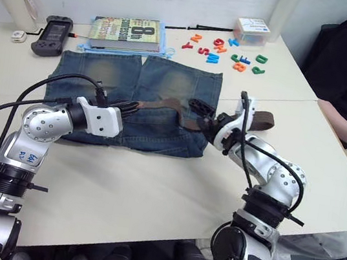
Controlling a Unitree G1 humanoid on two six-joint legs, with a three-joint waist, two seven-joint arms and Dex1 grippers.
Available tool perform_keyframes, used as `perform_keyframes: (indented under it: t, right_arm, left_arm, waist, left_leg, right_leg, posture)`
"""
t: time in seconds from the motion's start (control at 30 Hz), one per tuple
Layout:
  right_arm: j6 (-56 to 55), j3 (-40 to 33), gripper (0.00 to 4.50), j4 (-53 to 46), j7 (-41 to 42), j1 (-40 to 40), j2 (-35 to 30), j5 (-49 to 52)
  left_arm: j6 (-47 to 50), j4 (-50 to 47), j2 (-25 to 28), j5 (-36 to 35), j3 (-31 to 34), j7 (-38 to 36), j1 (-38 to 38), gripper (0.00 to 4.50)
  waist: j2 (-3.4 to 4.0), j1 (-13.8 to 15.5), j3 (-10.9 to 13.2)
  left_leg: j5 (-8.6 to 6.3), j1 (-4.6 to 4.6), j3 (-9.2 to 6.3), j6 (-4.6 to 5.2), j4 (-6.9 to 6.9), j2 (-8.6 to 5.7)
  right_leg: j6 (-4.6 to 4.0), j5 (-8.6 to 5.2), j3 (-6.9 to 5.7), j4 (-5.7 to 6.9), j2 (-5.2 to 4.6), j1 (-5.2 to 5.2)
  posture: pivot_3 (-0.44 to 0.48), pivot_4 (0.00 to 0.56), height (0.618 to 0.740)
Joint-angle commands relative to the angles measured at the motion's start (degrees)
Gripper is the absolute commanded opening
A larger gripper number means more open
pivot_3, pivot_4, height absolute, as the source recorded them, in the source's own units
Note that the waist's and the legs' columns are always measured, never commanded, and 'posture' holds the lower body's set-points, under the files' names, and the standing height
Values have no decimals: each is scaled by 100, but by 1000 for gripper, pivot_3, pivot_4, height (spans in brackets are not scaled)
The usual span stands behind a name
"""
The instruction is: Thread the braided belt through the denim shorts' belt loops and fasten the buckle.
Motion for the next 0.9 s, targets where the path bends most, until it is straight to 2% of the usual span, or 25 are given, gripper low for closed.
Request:
perform_keyframes:
  t: [0.03,0.13,0.23,0.57,0.87,0.9]
  right_arm:
    - [-379,593,4500,66,-618,206,1851,1292]
    - [-708,1241,4500,151,-1106,393,1499,2218]
    - [-1163,1782,4500,205,-1325,475,1208,2709]
    - [-2592,2208,4500,569,-573,76,688,2316]
    - [-2828,2384,4500,475,-412,218,521,2110]
    - [-2837,2396,4235,459,-407,258,507,2093]
  left_arm:
    - [-62,-93,52,-89,138,30,-57,29]
    - [-86,-59,59,-100,125,3,-66,29]
    - [-108,-70,66,-109,121,-14,-47,29]
    - [50,-413,109,-189,197,-71,197,29]
    - [104,-419,108,-165,192,-88,195,29]
    - [102,-409,105,-163,191,-94,189,9]
  waist:
    - [0,-33,0]
    - [0,-76,0]
    - [0,-78,0]
    - [0,-56,0]
    - [1,-55,0]
    - [1,-55,0]
  left_leg:
    - [0,0,0,0,0,1]
    - [0,-1,0,0,2,0]
    - [0,-1,-1,0,1,2]
    - [-1,-2,-1,1,5,0]
    - [-1,-2,-1,1,5,1]
    - [-1,-2,-1,1,5,1]
  right_leg:
    - [0,0,0,0,0,0]
    - [0,0,1,-2,0,0]
    - [0,0,0,-3,1,0]
    - [0,0,1,-4,5,1]
    - [0,0,1,-3,4,1]
    - [0,0,1,-3,3,1]
  posture:
    - [0,150,740]
    - [0,150,740]
    - [0,150,740]
    - [0,150,740]
    - [0,150,740]
    - [0,150,740]
